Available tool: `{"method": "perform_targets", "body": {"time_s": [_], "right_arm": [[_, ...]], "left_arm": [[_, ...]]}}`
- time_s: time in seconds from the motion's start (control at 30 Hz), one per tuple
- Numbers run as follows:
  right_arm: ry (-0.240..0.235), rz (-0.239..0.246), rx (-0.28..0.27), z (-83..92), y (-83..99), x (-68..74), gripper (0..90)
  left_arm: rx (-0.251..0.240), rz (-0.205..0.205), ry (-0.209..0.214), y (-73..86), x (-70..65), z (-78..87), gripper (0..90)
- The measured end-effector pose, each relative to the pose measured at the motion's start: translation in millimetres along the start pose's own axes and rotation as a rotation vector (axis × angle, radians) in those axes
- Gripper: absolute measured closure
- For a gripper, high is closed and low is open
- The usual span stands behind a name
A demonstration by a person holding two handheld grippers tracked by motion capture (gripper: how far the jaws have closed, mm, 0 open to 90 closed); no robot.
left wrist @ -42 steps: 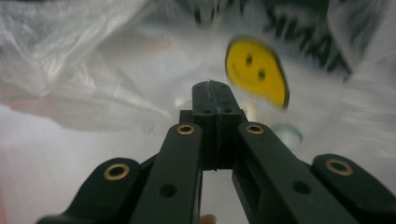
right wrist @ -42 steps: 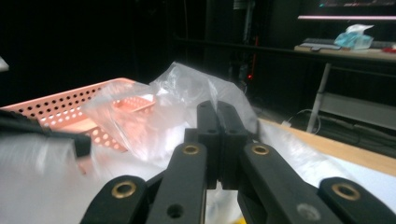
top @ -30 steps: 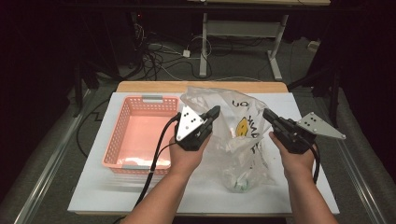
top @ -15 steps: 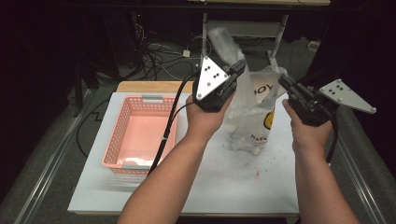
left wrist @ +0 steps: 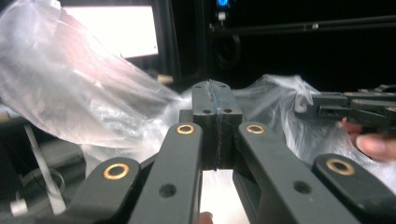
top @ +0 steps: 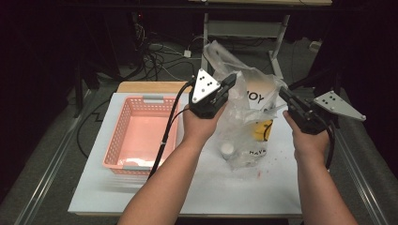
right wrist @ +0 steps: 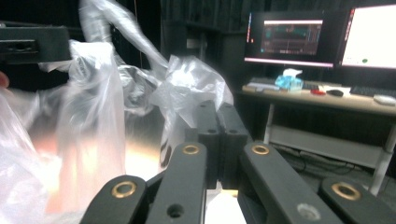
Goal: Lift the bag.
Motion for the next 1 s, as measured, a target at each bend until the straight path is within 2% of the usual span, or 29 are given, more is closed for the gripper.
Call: {"method": "perform_targets", "body": {"time_s": [0.03, 0.07, 0.23, 0.37, 0.43, 0.47, 0.5, 0.57, 0.73, 0.87, 1.0], "right_arm": [[0.000, -0.004, 0.009, 0.0, 4.4, -0.5, 90.0], [0.002, -0.005, 0.013, 0.2, 7.9, -1.6, 90.0], [0.013, -0.031, 0.045, 3.1, 24.9, -8.5, 90.0], [0.013, -0.024, 0.057, 7.6, 31.6, -9.4, 89.6], [0.007, -0.023, 0.057, 11.4, 32.7, -8.5, 89.3], [0.005, -0.022, 0.053, 13.7, 32.2, -7.6, 89.3], [0.004, -0.018, 0.050, 16.1, 31.4, -6.8, 89.3], [-0.002, -0.007, 0.045, 21.4, 29.1, -4.1, 88.5], [-0.053, 0.004, 0.020, 36.8, 20.0, 9.6, 74.5], [-0.083, 0.003, 0.000, 52.0, 15.3, 20.9, 59.7], [-0.098, -0.027, 0.012, 63.6, 24.5, 24.3, 42.4]], "left_arm": [[0.006, -0.002, -0.003, 5.2, 2.3, 4.0, 78.9], [0.017, 0.001, 0.000, 10.8, 3.8, 9.2, 75.3], [0.044, -0.006, -0.012, 38.7, 11.1, 41.2, 62.0], [0.065, 0.024, -0.008, 60.6, 12.4, 71.0, 49.5], [0.096, 0.011, 0.000, 73.9, 11.8, 83.3, 44.1], [0.104, 0.028, 0.007, 79.2, 13.1, 89.4, 41.5], [0.106, 0.063, 0.014, 82.6, 14.3, 95.6, 38.9], [0.116, 0.079, 0.025, 88.9, 16.2, 106.3, 34.8], [0.170, 0.101, 0.035, 100.5, 20.0, 116.6, 22.9], [0.230, 0.078, 0.023, 114.9, 20.1, 113.5, 12.7], [0.271, 0.052, 0.025, 124.4, 17.1, 111.1, 3.9]]}}
Point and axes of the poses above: each handheld gripper's, and its own axes: z roughly backward along the jaws, y roughly out of its underside, x roughly to its left, the point moved 10 cm from there along -z, roughly forward along the jaws, and after that the axes turned 11 degrees about -y, right-handed, at the moved point
